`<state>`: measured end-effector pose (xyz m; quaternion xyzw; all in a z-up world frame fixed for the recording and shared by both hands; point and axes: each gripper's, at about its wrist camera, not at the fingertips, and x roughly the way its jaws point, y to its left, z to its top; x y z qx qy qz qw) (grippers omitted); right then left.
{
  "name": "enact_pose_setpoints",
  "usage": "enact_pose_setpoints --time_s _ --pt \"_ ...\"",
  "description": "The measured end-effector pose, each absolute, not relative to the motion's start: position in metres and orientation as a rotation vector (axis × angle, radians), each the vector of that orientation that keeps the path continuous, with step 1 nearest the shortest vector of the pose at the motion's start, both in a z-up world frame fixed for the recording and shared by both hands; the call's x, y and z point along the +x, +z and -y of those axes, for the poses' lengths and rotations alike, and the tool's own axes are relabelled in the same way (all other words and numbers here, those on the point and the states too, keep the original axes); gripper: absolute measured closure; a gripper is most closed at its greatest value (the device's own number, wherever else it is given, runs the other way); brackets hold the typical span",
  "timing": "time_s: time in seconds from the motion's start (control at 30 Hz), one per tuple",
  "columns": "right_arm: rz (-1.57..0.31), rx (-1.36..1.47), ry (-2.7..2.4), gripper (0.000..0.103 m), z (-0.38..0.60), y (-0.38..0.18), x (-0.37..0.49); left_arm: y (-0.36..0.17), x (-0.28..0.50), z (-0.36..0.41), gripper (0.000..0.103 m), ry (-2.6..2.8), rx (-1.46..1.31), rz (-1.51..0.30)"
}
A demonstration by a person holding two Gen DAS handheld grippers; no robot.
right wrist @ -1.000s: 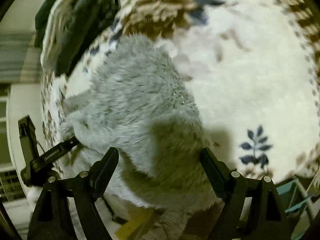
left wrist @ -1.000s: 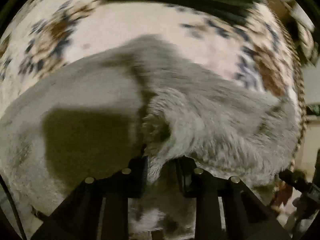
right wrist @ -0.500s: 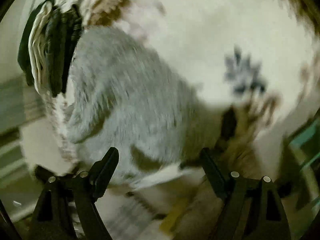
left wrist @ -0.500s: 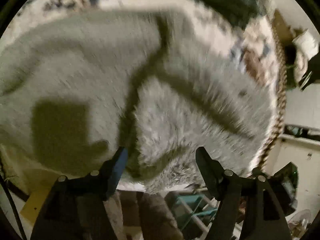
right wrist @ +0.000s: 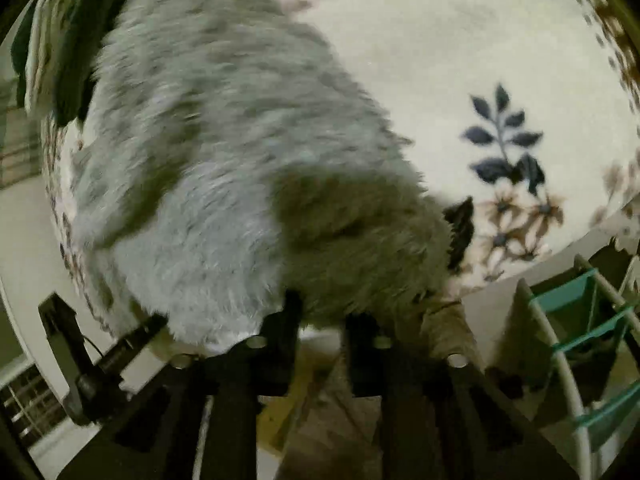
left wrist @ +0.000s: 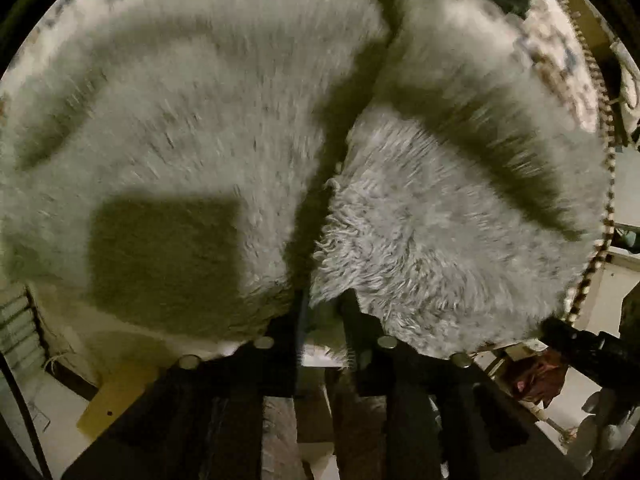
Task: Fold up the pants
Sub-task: 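Grasp the folded fleece with both grippers side by side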
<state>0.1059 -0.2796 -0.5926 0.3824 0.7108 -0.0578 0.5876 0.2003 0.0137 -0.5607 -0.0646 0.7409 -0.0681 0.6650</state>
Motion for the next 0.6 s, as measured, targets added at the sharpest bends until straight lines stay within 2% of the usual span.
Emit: enact_pose_setpoints --time_s 0.07,0.1,0.13,0.17,0.27,0.4,0.43,0.47,0.5,0.53,0.6 --pt "-1.607 0.880 -0.115 0.051 0.287 -0.566 0.109 -0.528 0.210 -0.014 0.070 -0.160 -0.167 -1.599" --pt "-1.557 0.871 -0.109 0.046 0.292 -0.546 0.115 -0.509 0.218 -0.015 0.066 -0.159 -0.181 -1.553" --pt "-1.523 0.864 -0.110 0.042 0.297 -0.531 0.120 -0.498 0.225 -0.013 0.057 -0.157 -0.189 -1.523" --pt "-1.494 0.863 -0.107 0.042 0.304 -0.517 0.123 -0.490 0.233 -0.012 0.051 -0.158 -0.199 -1.499" --pt "-1.466 0.786 -0.071 0.042 0.310 -0.501 0.169 -0.483 0.267 0.000 0.049 -0.176 -0.208 -1.470" --pt "-1.539 0.579 -0.051 0.042 0.303 -0.516 0.235 -0.532 0.302 0.038 0.049 -0.227 -0.123 -1.554" --pt "-1.581 0.523 -0.020 0.043 0.294 -0.528 0.252 -0.543 0.305 0.044 0.052 -0.251 -0.116 -1.580" --pt "-1.616 0.456 -0.015 0.050 0.287 -0.541 0.259 -0.552 0.300 0.048 0.070 -0.276 -0.125 -1.587" --pt "-1.628 0.406 -0.009 0.066 0.285 -0.548 0.263 -0.559 0.302 0.052 0.082 -0.288 -0.102 -1.587" --pt "-1.629 0.336 -0.009 0.099 0.279 -0.551 0.268 -0.561 0.302 0.052 0.086 -0.291 -0.070 -1.587" --pt "-1.595 0.291 -0.023 0.098 0.275 -0.546 0.270 -0.557 0.301 0.044 0.090 -0.286 -0.095 -1.563"
